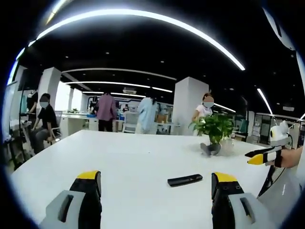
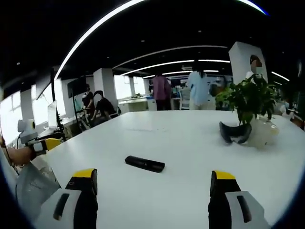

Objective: Press the specified remote control buttons in sequence, fully releasing each button before pressing the next.

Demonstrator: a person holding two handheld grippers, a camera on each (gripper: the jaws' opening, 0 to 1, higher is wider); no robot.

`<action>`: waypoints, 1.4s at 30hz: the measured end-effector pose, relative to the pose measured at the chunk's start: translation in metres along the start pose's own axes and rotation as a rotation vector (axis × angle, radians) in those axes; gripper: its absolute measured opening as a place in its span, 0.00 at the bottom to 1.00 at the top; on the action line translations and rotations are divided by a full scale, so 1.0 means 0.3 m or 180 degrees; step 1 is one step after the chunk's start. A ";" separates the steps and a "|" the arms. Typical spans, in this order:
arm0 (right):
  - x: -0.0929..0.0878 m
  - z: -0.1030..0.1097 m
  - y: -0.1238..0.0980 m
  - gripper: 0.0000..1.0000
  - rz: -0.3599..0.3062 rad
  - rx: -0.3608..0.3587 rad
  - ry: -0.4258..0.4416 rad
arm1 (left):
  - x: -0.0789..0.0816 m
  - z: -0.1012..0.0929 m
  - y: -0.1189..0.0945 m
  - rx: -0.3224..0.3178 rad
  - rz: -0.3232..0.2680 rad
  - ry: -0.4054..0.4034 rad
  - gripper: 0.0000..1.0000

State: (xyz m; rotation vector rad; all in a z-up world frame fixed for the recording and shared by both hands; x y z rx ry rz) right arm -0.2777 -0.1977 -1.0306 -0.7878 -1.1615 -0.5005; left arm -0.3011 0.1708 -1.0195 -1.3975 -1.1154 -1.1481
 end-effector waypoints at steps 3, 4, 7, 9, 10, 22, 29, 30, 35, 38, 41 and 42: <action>-0.002 -0.001 0.000 0.98 0.0007 -0.0001 0.0012 | 0.001 -0.002 -0.001 0.0001 -0.0001 -0.0004 1.00; -0.002 -0.001 -0.001 0.98 0.0005 -0.0005 0.0010 | 0.002 -0.002 -0.001 0.0002 -0.0001 0.0000 1.00; -0.001 0.000 0.000 0.98 -0.0001 -0.0010 0.0015 | 0.001 0.002 0.000 0.0003 0.0000 -0.0002 1.00; -0.001 0.000 0.000 0.98 0.0003 -0.0012 0.0018 | 0.000 0.002 0.001 -0.0004 0.0001 -0.0003 1.00; -0.001 0.000 0.001 0.98 0.0004 -0.0013 0.0015 | 0.000 0.002 0.001 -0.0006 0.0002 -0.0003 1.00; -0.001 0.004 0.007 0.98 0.0015 -0.0018 0.0026 | -0.002 0.008 0.002 -0.0012 0.0011 -0.0003 1.00; -0.003 0.006 0.008 0.98 0.0019 -0.0012 0.0031 | -0.002 0.009 0.002 -0.0006 0.0019 0.0003 1.00; -0.006 0.002 0.009 0.98 0.0019 -0.0011 0.0032 | -0.002 0.010 0.002 -0.0005 0.0023 0.0004 1.00; -0.012 -0.001 0.012 0.98 0.0039 0.0004 0.0029 | -0.005 0.006 0.003 -0.0016 0.0049 0.0043 1.00; -0.013 0.001 0.012 0.98 0.0047 0.0009 0.0025 | -0.006 0.003 0.002 -0.0028 0.0056 0.0055 1.00; -0.011 0.004 0.012 0.98 0.0041 0.0011 0.0018 | -0.007 0.007 0.002 -0.0026 0.0055 0.0065 1.00; -0.011 0.006 0.012 0.98 0.0045 0.0012 0.0020 | -0.007 0.007 0.002 -0.0027 0.0055 0.0061 1.00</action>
Point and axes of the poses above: the point that each gripper's makers call its tool centre point, and the gripper's own axes: y roughly forward along the fingers, z roughly to its left, x roughly out of its top, the point moved 8 cm from there along -y, roughly backward along the fingers, and after that the axes turned 13 degrees about x, right-handed, at the moved point
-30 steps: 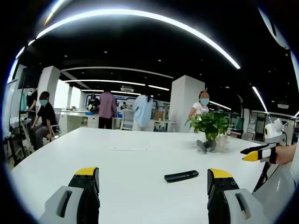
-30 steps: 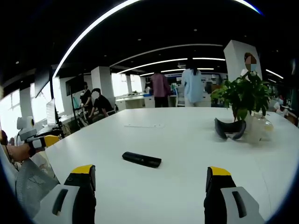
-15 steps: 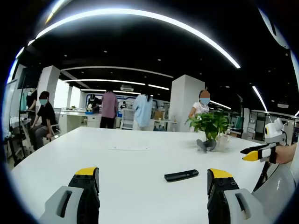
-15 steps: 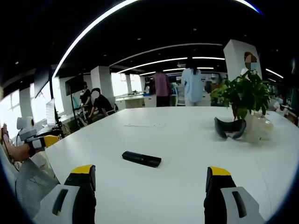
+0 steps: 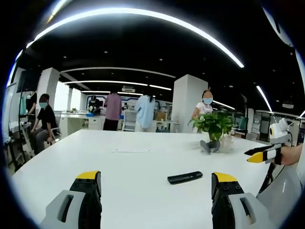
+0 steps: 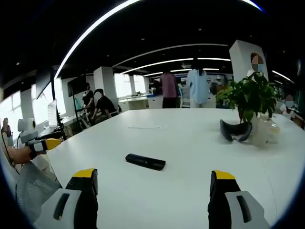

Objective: Press the specified remote control buttons in sequence, fully releasing each button before pressing the next.

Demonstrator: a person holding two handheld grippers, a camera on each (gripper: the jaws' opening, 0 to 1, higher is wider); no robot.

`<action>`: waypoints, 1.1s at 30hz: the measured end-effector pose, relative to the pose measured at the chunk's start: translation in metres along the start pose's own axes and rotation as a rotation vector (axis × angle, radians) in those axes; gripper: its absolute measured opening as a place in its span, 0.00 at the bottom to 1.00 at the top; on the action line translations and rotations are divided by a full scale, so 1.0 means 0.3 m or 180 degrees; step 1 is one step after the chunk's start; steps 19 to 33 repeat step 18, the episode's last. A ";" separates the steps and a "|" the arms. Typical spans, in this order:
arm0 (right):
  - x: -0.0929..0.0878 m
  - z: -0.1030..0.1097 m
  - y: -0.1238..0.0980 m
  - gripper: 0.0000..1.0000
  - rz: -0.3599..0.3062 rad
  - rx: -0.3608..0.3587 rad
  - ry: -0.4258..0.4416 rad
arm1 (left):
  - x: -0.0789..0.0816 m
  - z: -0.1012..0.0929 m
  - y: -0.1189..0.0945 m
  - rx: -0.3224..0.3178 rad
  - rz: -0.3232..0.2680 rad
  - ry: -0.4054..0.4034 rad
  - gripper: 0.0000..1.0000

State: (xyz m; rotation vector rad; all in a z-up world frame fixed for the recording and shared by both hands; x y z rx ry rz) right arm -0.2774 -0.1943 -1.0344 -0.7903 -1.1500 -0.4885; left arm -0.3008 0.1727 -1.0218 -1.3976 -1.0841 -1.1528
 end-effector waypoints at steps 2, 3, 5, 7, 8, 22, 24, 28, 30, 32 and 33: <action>0.000 0.002 0.000 0.98 -0.0001 0.0003 0.0001 | 0.000 0.000 -0.001 0.0002 -0.0004 -0.0003 1.00; 0.000 0.002 0.000 0.98 0.0003 0.0003 0.0002 | 0.000 0.001 -0.001 0.0002 -0.0004 -0.0001 1.00; -0.001 0.003 -0.001 0.98 0.0005 0.0000 -0.0001 | -0.002 0.002 -0.002 0.0003 -0.0002 -0.0002 1.00; 0.000 0.003 -0.002 0.98 -0.0011 -0.0004 -0.0001 | -0.004 0.003 -0.001 -0.0005 0.0010 0.0004 1.00; 0.000 0.001 -0.004 0.98 -0.0018 -0.0005 0.0006 | -0.004 0.002 -0.001 -0.0007 0.0013 0.0004 1.00; -0.007 -0.008 -0.004 0.97 -0.0009 0.0016 0.0026 | -0.011 0.009 -0.001 0.0014 0.0009 0.0048 1.00; -0.007 -0.008 -0.004 0.97 -0.0009 0.0016 0.0026 | -0.011 0.009 -0.001 0.0014 0.0009 0.0048 1.00; -0.007 -0.008 -0.004 0.97 -0.0009 0.0016 0.0026 | -0.011 0.009 -0.001 0.0014 0.0009 0.0048 1.00; -0.007 -0.008 -0.004 0.97 -0.0009 0.0016 0.0026 | -0.011 0.009 -0.001 0.0014 0.0009 0.0048 1.00; -0.007 -0.008 -0.004 0.97 -0.0009 0.0016 0.0026 | -0.011 0.009 -0.001 0.0014 0.0009 0.0048 1.00; -0.007 -0.008 -0.004 0.97 -0.0009 0.0016 0.0026 | -0.011 0.009 -0.001 0.0014 0.0009 0.0048 1.00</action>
Point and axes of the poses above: the point that each gripper's makers call its tool centre point, and the gripper's own axes: y roughly forward along the fingers, z roughly to its left, x roughly out of its top, the point moved 8 cm from there along -y, roughly backward along the fingers, and after that the axes turned 13 degrees about x, right-handed, at the moved point
